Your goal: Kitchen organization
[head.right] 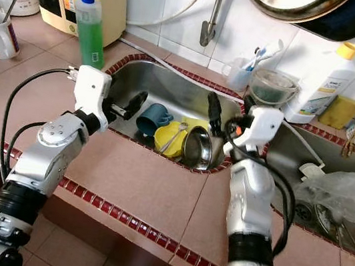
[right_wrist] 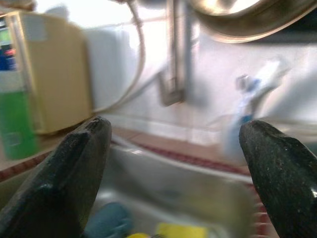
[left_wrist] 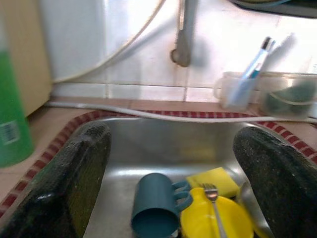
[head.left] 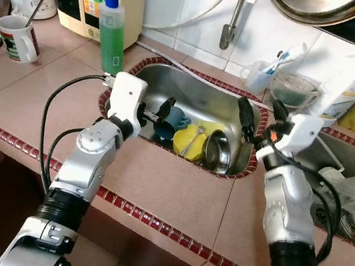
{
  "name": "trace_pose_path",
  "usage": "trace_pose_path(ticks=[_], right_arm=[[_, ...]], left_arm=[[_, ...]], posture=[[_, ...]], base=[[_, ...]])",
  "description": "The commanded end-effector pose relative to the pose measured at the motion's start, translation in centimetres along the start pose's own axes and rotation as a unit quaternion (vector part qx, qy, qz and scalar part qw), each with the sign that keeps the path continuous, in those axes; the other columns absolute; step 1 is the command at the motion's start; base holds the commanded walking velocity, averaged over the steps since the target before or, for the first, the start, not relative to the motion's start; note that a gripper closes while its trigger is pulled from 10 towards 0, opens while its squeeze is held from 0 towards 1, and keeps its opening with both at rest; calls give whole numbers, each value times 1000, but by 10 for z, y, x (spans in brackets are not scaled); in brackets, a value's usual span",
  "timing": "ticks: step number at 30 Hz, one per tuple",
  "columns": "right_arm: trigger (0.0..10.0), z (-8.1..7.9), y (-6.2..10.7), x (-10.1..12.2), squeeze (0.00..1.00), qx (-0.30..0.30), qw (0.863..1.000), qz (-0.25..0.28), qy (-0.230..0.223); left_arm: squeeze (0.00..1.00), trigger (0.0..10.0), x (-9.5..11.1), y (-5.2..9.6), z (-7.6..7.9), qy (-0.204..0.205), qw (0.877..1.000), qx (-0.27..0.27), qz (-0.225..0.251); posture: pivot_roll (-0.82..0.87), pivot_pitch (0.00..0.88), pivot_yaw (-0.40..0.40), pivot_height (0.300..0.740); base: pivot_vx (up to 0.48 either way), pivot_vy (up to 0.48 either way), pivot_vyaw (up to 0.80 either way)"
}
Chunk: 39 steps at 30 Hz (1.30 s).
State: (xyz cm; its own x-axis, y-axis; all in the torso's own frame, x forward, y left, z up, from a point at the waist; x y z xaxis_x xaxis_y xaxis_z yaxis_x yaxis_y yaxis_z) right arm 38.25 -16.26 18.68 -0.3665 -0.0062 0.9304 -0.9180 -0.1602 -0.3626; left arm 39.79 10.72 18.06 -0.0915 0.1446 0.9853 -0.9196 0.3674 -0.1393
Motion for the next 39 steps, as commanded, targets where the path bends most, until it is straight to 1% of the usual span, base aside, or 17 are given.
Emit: trace_pose_path(ticks=[1,3,4,6,7,8,9,10,11,12,15,21,23,25,29,30,39], right_arm=[[10000,10,3,10,1000,-28,999,17,21],[10000,15,16,8,1000,-54,998,15,41],[10000,15,26,3,1000,-68,996,5,52],[10000,11,34,-2,1000,-69,995,-6,68],[10000,11,34,-2,1000,-69,995,-6,68],[10000,6,41,-9,1000,-72,994,-18,80],[10000,2,45,-13,965,-72,994,-25,83],[10000,2,45,-13,965,-72,994,-25,83],[10000,-2,47,-16,39,-72,994,-31,78],[10000,-6,49,-18,0,-73,994,-39,75],[10000,-13,50,-20,0,-63,994,-43,75],[10000,-11,45,-19,0,-69,993,-44,90],[10000,-9,41,-14,0,-76,992,-36,97],[10000,-5,39,-8,0,-89,990,-28,108],[10000,-1,41,-5,0,-104,988,-26,110],[10000,2,47,-5,0,-115,986,-28,114],[10000,5,52,-4,0,-130,984,-32,118]], left_arm=[[0,10000,-1,4,-5,9,1000,8,9],[0,10000,-9,14,-12,13,1000,24,4],[0,10000,-14,22,-18,18,999,41,7],[0,10000,-15,27,-20,8,999,51,14],[0,10000,-15,27,-20,8,999,51,14],[0,10000,-19,32,-21,2,998,58,13],[0,10000,-21,35,-20,4,998,60,12],[0,10000,-21,35,-20,4,998,60,12],[0,10000,-23,38,-19,4,998,61,17],[0,10000,-26,41,-18,10,998,62,20],[0,10000,-30,43,-18,16,998,66,18],[0,10000,-26,38,-23,14,997,77,25],[0,10000,-25,33,-23,14,997,76,26],[0,10000,-25,24,-19,18,997,66,23],[0,10000,-25,14,-10,24,998,50,16],[0,10000,-26,7,-2,22,999,34,11],[0,10000,-27,-4,6,33,999,18,7]], posture=[[14,0,-19,740],[8,0,-16,740],[7,0,-17,740],[10,0,-19,740],[10,0,-19,740],[10,0,-18,740],[12,0,-18,740],[12,0,-18,740],[11,0,-20,740],[9,0,-22,740],[8,0,-22,740],[-8,0,-10,740],[-49,0,19,740],[-94,0,49,740],[-121,0,69,740],[-164,0,95,740],[-198,0,115,740]], base=[[0,0,0],[0,0,0],[0,0,0],[0,0,0],[0,0,0],[0,0,0],[0,0,0],[0,0,0],[0,0,0],[0,0,0],[0,0,0],[0,0,0],[0,0,0],[0,0,0],[0,0,0],[0,0,0],[0,0,0]])
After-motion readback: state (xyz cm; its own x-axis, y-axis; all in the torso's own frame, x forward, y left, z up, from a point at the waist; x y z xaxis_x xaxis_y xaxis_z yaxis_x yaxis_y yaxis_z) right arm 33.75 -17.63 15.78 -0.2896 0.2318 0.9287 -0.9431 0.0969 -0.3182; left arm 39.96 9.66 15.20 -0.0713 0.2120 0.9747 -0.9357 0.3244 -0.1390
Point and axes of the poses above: a point about 5 cm out from each wrist's last joint towards the gripper, its own y axis pointing back from the gripper into the wrist, its own x axis along the axis of the wrist's last joint, z = x × y, the point moved 5 cm from there along -y, pointing out of the wrist towards the gripper, and after that the axes turned 8 degrees about y, right-handed, at the moved point
